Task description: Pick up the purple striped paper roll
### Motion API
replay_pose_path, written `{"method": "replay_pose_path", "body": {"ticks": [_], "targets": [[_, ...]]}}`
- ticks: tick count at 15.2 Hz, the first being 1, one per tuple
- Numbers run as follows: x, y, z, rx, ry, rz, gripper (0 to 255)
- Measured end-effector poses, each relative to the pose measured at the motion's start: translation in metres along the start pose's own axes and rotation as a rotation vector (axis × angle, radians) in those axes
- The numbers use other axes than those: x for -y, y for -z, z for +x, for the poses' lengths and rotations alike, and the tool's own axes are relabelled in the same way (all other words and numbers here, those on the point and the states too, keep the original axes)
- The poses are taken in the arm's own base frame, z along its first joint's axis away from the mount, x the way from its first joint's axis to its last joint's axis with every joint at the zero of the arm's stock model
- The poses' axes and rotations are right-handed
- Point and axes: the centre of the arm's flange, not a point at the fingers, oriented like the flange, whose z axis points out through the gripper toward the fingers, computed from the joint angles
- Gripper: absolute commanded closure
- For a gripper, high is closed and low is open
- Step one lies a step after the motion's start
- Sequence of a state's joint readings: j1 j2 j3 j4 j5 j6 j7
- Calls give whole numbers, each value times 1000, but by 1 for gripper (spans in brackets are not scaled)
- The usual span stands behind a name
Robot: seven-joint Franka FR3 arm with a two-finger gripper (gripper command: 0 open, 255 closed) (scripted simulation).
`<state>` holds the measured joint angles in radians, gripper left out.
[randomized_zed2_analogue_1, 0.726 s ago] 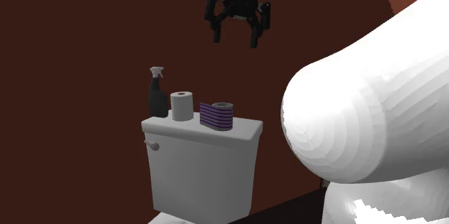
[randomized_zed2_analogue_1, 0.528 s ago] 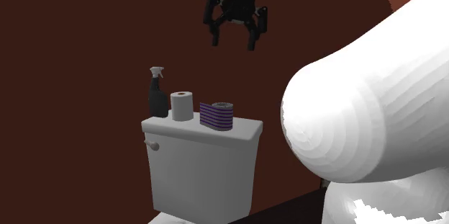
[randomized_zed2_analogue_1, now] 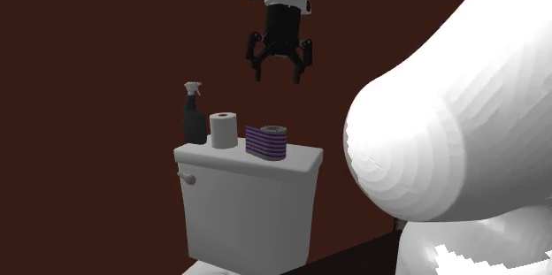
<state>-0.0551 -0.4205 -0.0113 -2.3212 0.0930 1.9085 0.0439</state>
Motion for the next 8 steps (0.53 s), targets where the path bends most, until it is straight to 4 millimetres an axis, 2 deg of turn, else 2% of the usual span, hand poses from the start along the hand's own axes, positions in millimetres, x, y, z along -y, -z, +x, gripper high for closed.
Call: {"method": "replay_pose_path", "body": {"ticks": [8], "targets": [[-14, -48, 90, 3, -79, -20, 0]]}}
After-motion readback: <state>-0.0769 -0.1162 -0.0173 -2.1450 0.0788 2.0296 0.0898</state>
